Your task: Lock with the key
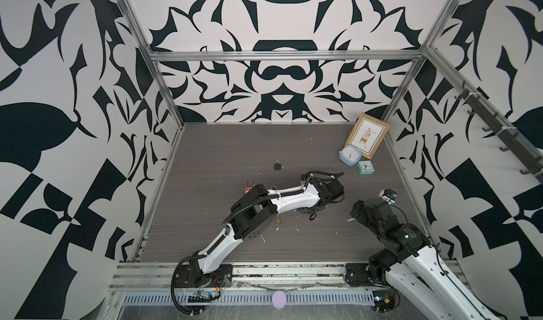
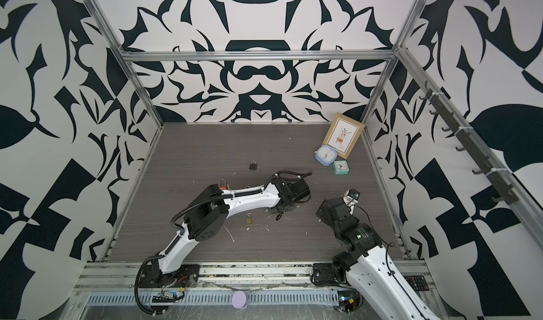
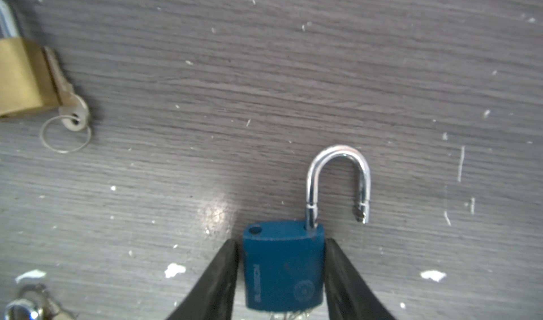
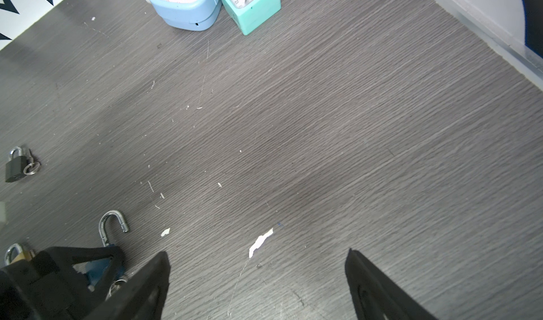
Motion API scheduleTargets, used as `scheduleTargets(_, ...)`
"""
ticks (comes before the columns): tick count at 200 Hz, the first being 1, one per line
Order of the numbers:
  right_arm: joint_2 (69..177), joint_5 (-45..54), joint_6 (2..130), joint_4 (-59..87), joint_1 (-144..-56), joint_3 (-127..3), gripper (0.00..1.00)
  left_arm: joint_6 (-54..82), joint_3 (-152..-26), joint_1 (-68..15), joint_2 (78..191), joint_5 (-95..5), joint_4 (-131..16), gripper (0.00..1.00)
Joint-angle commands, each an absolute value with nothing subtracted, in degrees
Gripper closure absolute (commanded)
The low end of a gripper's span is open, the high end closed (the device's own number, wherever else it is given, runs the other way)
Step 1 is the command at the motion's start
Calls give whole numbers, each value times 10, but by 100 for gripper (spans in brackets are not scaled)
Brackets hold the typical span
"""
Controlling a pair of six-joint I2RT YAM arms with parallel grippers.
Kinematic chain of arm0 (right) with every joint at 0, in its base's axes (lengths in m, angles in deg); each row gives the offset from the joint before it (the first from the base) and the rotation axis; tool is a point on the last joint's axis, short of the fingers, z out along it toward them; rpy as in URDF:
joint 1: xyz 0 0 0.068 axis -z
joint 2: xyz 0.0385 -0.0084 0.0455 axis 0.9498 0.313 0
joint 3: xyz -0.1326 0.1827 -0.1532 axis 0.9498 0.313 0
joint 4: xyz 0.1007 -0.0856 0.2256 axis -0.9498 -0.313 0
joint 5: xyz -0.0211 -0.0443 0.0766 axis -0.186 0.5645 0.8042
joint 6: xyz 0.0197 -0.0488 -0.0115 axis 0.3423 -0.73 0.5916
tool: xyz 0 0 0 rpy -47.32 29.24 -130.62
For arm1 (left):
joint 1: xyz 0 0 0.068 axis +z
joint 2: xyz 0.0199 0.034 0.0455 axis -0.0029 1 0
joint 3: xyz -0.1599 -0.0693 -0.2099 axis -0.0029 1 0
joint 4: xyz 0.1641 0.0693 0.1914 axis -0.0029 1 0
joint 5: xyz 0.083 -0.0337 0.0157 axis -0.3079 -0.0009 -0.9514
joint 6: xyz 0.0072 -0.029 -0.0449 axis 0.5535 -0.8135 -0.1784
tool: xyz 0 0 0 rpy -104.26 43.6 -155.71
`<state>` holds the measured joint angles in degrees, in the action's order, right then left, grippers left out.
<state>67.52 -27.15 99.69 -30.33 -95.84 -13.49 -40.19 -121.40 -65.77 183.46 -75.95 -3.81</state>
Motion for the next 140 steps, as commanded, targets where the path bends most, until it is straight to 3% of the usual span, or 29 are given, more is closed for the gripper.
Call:
scheduleTargets(1, 681, -278, 992, -287, -957, -136, 5, -418, -1212, -661, 1856, -733, -17, 59)
scheduleTargets(34, 690, -278, 992, -280, -957, -155, 5, -382, -1186, -660, 1822, -742, -41, 76)
scheduleTargets(64, 691, -269, 975, -262, -957, -182, 5, -231, -1119, -653, 1743, -718, -161, 84)
scheduleTargets(91, 680, -202, 903, -202, -957, -201, 1, -83, -1029, -602, 1650, -564, -294, 96)
scheduleTargets(117, 668, -126, 850, -129, -957, -208, 3, 33, -945, -516, 1566, -403, -376, 97)
scheduleTargets(140, 696, -77, 820, -92, -957, -235, 2, 146, -908, -437, 1513, -318, -381, 98)
